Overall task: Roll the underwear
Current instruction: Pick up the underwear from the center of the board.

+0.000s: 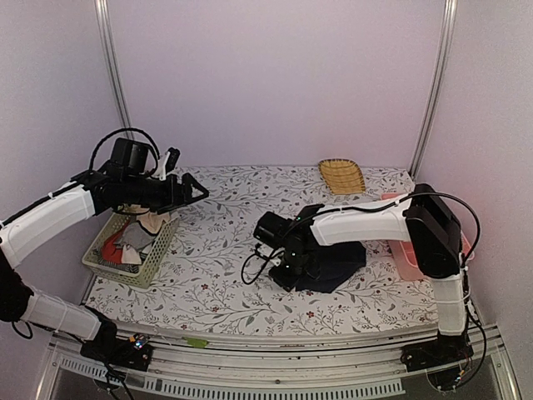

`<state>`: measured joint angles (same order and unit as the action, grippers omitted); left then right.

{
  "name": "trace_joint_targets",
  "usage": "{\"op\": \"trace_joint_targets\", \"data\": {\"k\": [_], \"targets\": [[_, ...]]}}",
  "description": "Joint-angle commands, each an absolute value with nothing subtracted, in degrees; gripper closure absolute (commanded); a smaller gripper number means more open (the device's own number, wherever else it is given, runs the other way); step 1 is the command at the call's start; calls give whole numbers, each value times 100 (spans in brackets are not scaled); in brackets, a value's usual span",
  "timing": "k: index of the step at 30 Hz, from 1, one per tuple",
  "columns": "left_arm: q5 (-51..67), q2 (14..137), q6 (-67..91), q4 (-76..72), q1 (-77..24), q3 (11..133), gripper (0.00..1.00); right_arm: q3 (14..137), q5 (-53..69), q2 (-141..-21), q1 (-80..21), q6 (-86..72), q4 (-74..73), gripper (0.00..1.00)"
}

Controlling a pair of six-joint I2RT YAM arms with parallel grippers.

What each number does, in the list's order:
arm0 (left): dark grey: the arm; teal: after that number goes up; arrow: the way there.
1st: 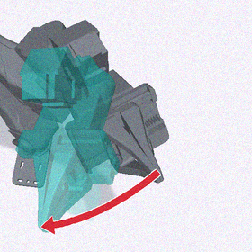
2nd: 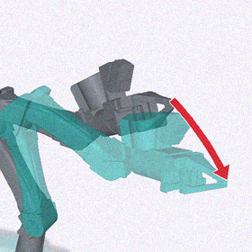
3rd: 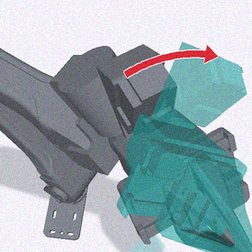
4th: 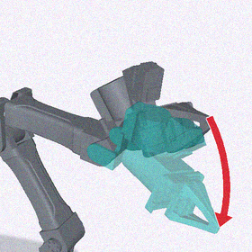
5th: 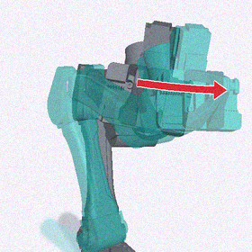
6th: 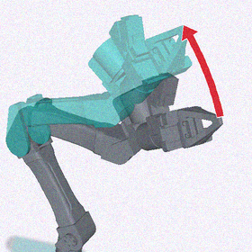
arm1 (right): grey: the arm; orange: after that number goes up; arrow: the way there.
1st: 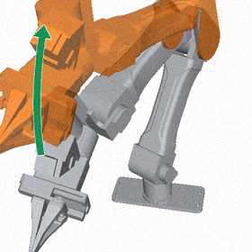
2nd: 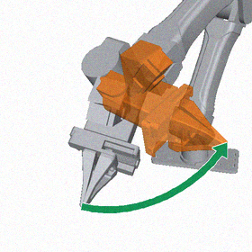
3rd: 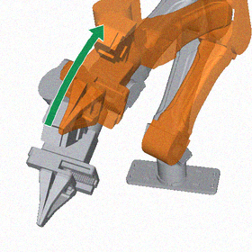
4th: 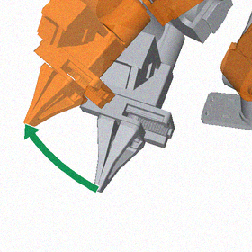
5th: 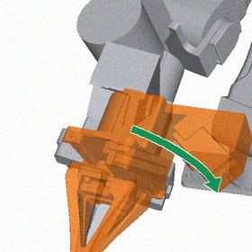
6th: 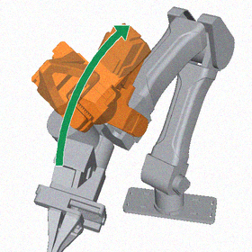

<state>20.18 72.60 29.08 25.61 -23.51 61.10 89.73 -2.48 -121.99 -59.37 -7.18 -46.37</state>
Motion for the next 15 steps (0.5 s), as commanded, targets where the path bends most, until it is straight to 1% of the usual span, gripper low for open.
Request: {"op": "trace_joint_targets", "data": {"k": [1, 7, 9, 12, 14, 15], "targets": [[1796, 7103, 2740, 2647, -2375, 6076, 7, 9948, -363, -12445, -6073, -489, -5404, 100], [1727, 7114, 2683, 2645, -2198, 6116, 6, 12284, 481, -12424, -6081, -328, -6120, 100], [1723, 7104, 2670, 2651, -2129, 6134, 6, 12713, 686, -12250, -6082, -368, -6209, 100], [1727, 7089, 2648, 2646, -2064, 6159, 6, 12607, 789, -11557, -6018, -494, -6114, 100], [1730, 7076, 2610, 2646, -2035, 6162, 6, 12071, 898, -10999, -5849, -645, -5998, 100], [1725, 7069, 2582, 2646, -2033, 6161, 6, 11588, 925, -10627, -5740, -751, -5827, 100]]}}
